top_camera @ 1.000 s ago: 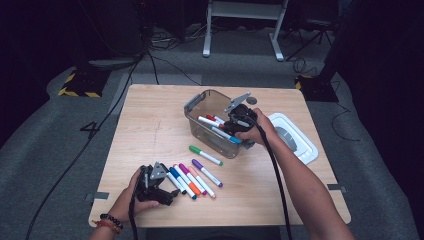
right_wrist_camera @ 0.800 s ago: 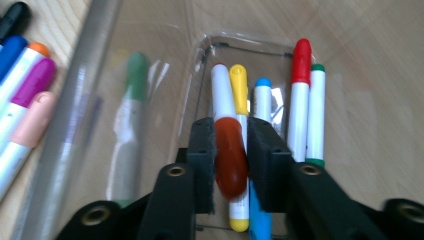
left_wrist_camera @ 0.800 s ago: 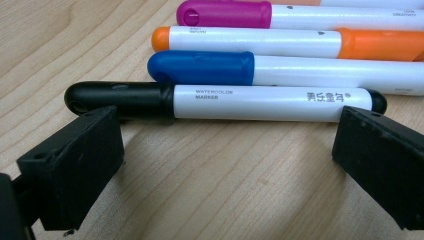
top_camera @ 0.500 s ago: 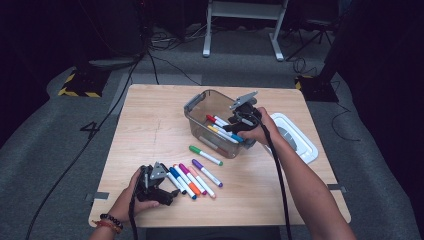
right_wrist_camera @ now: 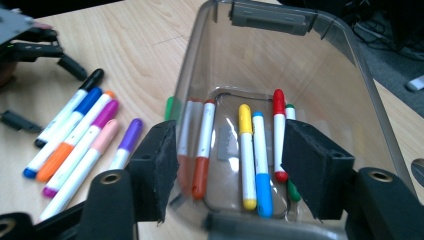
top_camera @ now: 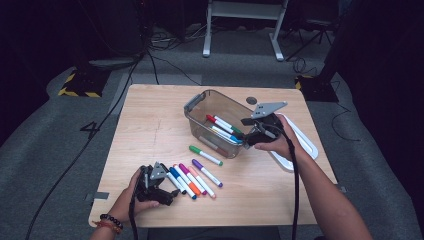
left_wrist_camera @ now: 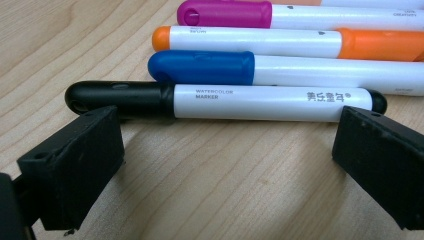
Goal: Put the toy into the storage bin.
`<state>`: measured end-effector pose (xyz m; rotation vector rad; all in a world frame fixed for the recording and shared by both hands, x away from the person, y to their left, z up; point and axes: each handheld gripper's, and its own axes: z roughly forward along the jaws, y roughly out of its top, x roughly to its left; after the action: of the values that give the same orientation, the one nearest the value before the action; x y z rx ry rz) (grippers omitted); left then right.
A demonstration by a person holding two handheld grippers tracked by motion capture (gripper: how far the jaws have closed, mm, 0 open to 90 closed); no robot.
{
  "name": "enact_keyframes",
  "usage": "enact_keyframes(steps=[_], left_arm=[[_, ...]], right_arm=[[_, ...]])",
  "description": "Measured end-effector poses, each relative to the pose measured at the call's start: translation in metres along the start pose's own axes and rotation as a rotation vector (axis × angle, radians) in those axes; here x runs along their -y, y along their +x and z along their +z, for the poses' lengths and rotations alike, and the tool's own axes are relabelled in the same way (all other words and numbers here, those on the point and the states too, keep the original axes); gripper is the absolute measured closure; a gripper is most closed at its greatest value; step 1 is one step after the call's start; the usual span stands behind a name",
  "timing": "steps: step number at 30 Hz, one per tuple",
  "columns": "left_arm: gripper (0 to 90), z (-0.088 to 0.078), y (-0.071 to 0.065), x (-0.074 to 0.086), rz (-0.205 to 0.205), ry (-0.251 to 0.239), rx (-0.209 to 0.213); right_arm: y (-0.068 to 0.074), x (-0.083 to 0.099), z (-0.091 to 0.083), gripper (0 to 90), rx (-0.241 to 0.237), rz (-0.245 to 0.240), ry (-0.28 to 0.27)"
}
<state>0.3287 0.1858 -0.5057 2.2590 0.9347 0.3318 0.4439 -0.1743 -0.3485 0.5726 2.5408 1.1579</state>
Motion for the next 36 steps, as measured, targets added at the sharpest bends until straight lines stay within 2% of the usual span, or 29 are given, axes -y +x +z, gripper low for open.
enact_keyframes(steps=[8, 12, 16, 19, 24, 28, 33, 36], left_arm=[[0.5, 0.0, 0.0, 0.0, 0.0, 0.0, 0.0], [0.5, 0.0, 0.0, 0.0, 0.0, 0.0, 0.001], [0.4, 0.0, 0.0, 0.0, 0.0, 0.0, 0.001], [0.5, 0.0, 0.0, 0.0, 0.0, 0.0, 0.0], [0.5, 0.0, 0.0, 0.0, 0.0, 0.0, 0.0], [0.5, 0.0, 0.0, 0.0, 0.001, 0.0, 0.0], [0.5, 0.0, 0.0, 0.0, 0.002, 0.0, 0.0], [0.5, 0.0, 0.0, 0.0, 0.002, 0.0, 0.0]], right_arm=[[0.021, 0.029, -0.028, 37.1, 0.001, -0.01, -0.053], [0.033, 0.049, -0.032, 36.1, -0.024, -0.007, -0.067], [0.044, 0.07, -0.027, 35.3, -0.027, -0.007, -0.056], [0.054, 0.084, -0.016, 35.2, -0.058, -0.01, -0.044], [0.068, 0.093, 0.009, 38.2, -0.084, -0.032, -0.018], [0.081, 0.091, 0.04, 43.4, -0.113, -0.055, 0.012], [0.094, 0.084, 0.077, 47.1, -0.116, -0.069, 0.059], [0.099, 0.077, 0.092, 48.2, -0.115, -0.072, 0.048]])
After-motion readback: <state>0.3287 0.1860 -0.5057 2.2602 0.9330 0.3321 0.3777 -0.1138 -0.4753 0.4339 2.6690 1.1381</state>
